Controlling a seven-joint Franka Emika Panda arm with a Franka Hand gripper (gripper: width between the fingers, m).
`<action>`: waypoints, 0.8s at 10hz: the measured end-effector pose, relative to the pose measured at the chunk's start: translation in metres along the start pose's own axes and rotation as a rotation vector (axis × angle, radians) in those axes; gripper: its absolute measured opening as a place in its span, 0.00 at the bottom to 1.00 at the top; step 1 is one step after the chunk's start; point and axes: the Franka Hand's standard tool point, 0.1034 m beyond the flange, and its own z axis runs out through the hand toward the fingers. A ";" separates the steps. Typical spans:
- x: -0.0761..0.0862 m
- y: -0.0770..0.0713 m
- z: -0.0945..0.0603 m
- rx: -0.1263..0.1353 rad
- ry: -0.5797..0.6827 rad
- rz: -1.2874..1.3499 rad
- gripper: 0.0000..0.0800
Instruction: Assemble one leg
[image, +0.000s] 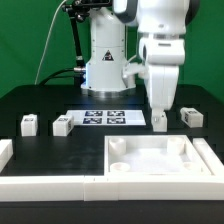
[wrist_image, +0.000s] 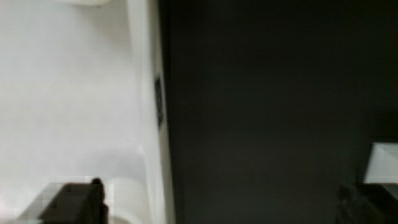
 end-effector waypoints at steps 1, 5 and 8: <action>-0.001 -0.001 0.003 0.003 0.001 0.013 0.81; 0.000 -0.002 0.006 0.010 0.002 0.162 0.81; 0.004 -0.025 0.016 0.012 0.036 0.602 0.81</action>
Offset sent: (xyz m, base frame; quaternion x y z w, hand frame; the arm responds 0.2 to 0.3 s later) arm 0.0000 0.0000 0.0000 0.0000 0.0000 0.2377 0.9713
